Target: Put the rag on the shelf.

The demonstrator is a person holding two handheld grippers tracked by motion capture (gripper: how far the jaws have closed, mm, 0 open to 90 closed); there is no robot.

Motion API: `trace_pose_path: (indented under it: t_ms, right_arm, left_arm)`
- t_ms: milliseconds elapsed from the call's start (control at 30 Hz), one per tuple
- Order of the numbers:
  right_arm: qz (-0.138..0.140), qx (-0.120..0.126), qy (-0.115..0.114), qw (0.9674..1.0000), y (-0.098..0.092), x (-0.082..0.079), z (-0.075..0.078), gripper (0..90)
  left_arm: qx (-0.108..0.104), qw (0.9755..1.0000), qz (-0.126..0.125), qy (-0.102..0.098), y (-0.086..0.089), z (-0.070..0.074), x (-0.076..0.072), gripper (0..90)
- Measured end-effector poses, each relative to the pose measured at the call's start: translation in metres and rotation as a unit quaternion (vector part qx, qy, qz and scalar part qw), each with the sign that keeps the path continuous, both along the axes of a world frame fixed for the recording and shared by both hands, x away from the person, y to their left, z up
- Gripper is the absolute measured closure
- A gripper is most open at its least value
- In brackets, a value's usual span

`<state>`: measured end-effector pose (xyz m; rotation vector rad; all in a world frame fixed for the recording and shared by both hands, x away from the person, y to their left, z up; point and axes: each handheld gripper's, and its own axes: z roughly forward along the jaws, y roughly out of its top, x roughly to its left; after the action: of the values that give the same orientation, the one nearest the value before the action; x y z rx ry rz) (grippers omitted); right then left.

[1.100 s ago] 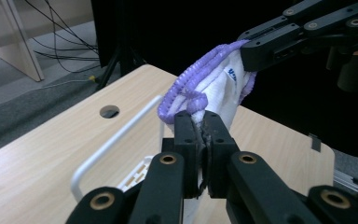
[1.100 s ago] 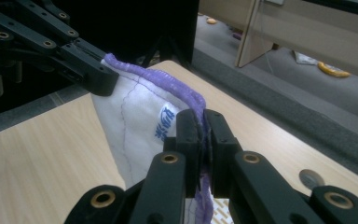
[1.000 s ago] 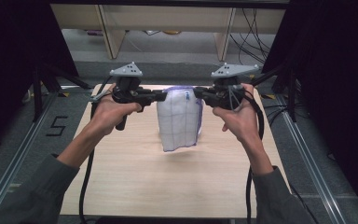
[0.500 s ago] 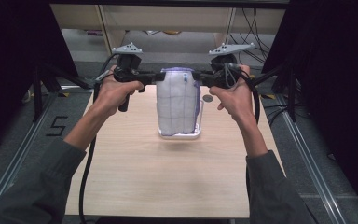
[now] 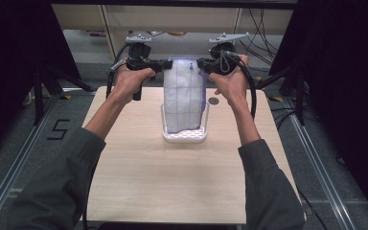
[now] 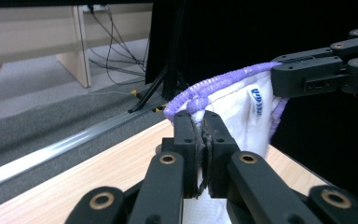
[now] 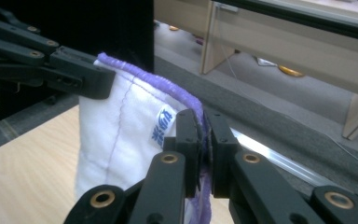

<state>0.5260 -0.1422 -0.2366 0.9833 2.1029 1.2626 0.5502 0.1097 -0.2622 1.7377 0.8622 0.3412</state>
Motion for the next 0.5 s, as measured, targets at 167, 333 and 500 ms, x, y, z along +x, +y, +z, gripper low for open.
trace_pose_path:
  t_ms: [167,333,500]
  right_arm:
    - [-0.020,-0.010,0.018,0.9996,0.004,0.022,-0.018,85.6]
    - [-0.033,-0.019,0.028,0.9989,0.009,0.039,-0.035,85.4]
    - [-0.043,-0.021,0.056,0.9973,0.012,0.051,-0.051,85.0]
  left_arm:
    - [0.007,0.9999,0.006,0.006,-0.005,-0.020,0.018,85.1]
    - [0.011,0.9997,0.014,0.016,-0.005,-0.037,0.033,85.1]
    - [0.021,0.9993,0.019,0.027,-0.007,-0.052,0.040,84.9]
